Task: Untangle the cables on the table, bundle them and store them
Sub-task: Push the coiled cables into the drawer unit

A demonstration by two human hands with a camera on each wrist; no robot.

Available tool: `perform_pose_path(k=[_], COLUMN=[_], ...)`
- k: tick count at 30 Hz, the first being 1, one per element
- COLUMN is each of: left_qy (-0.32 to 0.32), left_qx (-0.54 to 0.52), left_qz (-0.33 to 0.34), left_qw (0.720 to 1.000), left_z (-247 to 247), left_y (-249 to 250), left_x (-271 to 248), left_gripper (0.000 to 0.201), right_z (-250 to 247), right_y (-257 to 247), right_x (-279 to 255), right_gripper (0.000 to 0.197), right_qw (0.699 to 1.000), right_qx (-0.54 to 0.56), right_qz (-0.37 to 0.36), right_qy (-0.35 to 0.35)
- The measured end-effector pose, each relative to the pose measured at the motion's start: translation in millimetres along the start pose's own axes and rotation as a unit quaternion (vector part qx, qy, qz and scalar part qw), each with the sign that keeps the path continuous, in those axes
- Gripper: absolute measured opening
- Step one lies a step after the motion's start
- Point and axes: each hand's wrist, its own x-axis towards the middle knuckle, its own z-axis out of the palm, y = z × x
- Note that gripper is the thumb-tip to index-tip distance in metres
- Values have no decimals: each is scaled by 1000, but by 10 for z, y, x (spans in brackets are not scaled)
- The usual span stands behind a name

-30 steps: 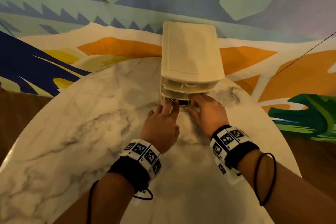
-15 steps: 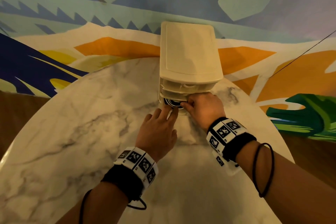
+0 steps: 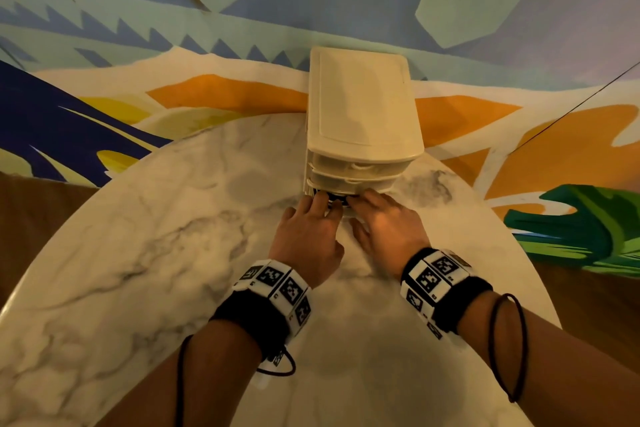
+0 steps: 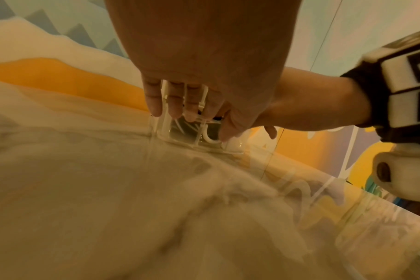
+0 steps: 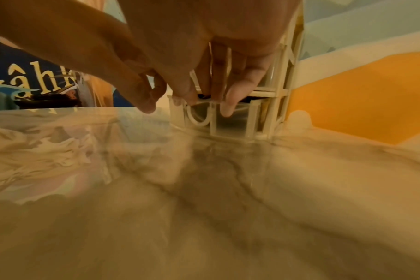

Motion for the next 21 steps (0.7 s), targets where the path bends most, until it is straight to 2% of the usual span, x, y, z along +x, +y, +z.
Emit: perform_pose_path(k=[4,9,16,21], left_qy=[7,30,37,44], left_qx=[37,45,50,35], left_qz=[10,4,-8,-11], left_qw=[999,999,998,998], left_z=[48,141,78,81], left_y=[-53,-19,36,15], left_x=[-64,-95,-3,19], left_gripper=[64,65,61,63], right_z=[77,167,186,175], right_y=[6,-15,-33,-6], right_x=[-16,-68,60,100], right_gripper=[35,38,8,16], right_qw=[999,999,997,996], right_qx=[-6,4,32,41], right_qz=[6,18,61,72], right_qy=[36,45,32,28])
